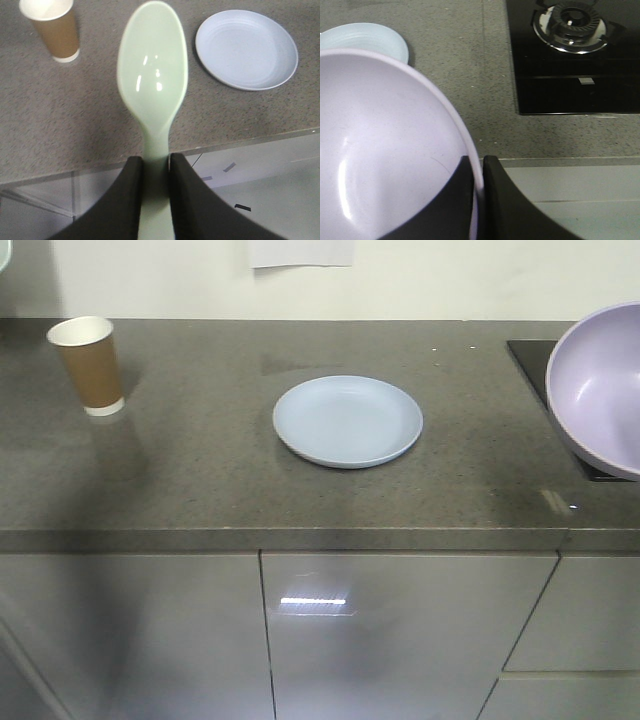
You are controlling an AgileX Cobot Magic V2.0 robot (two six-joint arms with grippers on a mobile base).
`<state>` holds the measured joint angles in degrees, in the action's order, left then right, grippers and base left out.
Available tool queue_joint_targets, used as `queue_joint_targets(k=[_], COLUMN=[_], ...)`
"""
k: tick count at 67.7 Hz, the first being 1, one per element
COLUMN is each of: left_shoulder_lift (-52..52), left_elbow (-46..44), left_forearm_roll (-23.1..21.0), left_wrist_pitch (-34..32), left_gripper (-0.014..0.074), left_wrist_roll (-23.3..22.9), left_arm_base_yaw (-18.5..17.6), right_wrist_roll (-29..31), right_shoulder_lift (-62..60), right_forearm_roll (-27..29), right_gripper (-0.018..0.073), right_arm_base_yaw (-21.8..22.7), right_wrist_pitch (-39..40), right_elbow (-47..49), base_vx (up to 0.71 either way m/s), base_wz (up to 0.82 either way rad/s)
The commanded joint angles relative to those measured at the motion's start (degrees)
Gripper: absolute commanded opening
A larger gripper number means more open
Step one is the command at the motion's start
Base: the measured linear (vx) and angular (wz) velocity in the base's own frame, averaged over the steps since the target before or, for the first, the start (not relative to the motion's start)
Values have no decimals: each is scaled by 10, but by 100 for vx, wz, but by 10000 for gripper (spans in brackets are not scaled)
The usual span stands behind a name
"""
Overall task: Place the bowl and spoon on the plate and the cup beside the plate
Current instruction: 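Drive the base, holding spoon and bowl, toward the pale blue plate, then drive closer and stop facing the pale blue plate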
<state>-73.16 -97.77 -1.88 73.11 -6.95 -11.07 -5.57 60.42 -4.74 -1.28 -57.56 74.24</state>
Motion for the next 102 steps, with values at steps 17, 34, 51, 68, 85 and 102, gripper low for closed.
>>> queue_joint_targets(k=[17, 34, 51, 68, 85, 102], left_shoulder_lift=[15, 15, 15, 15, 15, 15], left_elbow=[-18, -18, -18, -18, -18, -18], left_forearm_roll=[-5, -5, -5, -5, -5, -5], left_wrist_pitch=[-14, -14, -14, -14, -14, -14], left_gripper=[-6, -6, -6, -6, -6, -6], left_wrist_roll=[0, 0, 0, 0, 0, 0], left_arm_base_yaw=[0, 0, 0, 0, 0, 0], right_wrist_roll=[4, 4, 4, 4, 4, 4], right_shoulder_lift=[-8, -8, -8, -8, -8, -8], right_forearm_roll=[-6, -6, -6, -6, -6, -6], right_gripper=[-11, -11, -11, -11, -11, -11], right_arm_base_yaw=[4, 4, 4, 4, 4, 4], right_wrist_pitch=[38, 38, 38, 38, 38, 38], right_elbow=[17, 17, 17, 17, 17, 17], base_vx=[7, 7, 7, 7, 7, 8], base_wz=[-22, -9, -7, -4, 2, 3])
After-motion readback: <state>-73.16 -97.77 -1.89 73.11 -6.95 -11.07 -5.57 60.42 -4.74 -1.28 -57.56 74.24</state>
